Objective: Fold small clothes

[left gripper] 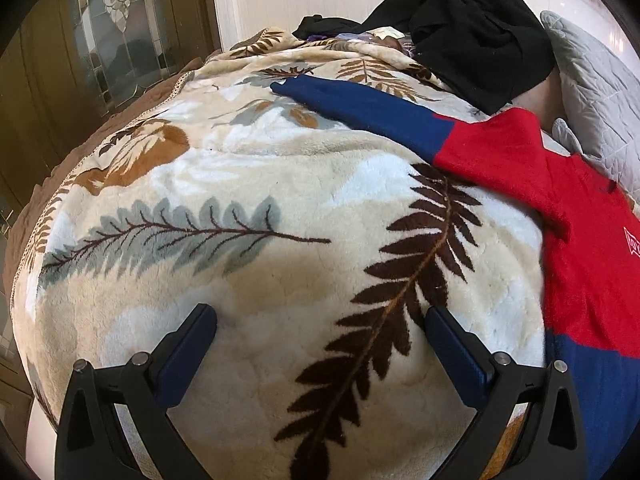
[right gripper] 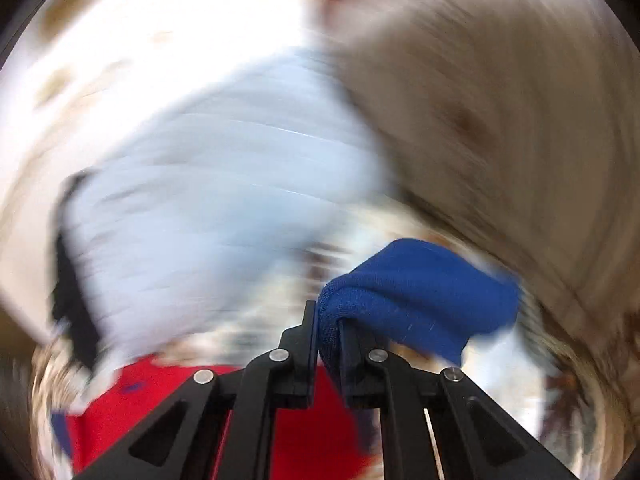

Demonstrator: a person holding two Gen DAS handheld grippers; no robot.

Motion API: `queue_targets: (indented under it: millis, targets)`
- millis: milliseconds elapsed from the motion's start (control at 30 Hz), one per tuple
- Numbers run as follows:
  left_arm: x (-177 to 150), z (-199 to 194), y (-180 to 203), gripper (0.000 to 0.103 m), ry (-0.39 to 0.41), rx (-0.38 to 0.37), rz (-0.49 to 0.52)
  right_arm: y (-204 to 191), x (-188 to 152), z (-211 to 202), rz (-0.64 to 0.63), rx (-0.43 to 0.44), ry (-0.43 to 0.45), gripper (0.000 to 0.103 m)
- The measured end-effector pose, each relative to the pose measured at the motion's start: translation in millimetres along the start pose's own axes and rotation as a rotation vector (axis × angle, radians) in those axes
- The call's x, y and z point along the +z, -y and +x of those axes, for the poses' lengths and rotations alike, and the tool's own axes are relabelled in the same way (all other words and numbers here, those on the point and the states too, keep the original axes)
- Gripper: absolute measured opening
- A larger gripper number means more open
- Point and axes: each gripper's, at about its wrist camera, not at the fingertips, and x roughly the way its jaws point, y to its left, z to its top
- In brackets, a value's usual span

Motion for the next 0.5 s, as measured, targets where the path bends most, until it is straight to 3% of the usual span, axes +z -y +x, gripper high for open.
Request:
queue_targets:
  millis: [67,133,167,200,233,267,333,500]
  targets:
    - [0,0,-1,0.103,-0.001,-0.004,-0.002,-77,-17,-13,-0.120,0.109,0.017,0.011]
    - [0,0,-1,0.103,-0.001,-0.006,-0.002,-139,-55,-4,-0.209,0.199,-0.055,0.019]
    - [0,0,-1,0.103,-0.001,-0.006,-0.002,-164,-81,10,-0.246,0.247,-0.123,0.044]
    - [0,0,-1,0.103,-0.001,-0.006,-0.001,-184,-116,28,-0.280,0.271,-0.190,0.091]
    - [0,0,-1,0.103,-0.002,-0.006,0.000,-192,-138,42,-0.306,0.276,-0.228,0.100]
    - [0,0,-1,0.103,-0.003,-0.007,0.002,-196,-166,60,-0.332,0.260,-0.292,0.097]
    - [1,-1,-1,0.103,-0.007,-0.011,0.009,-180,-193,80,-0.244,0.284,-0.399,0.096]
    - [8,-21,10,0.103,0.001,-0.082,0.031,-122,-192,34,-0.102,0.301,-0.316,0.097]
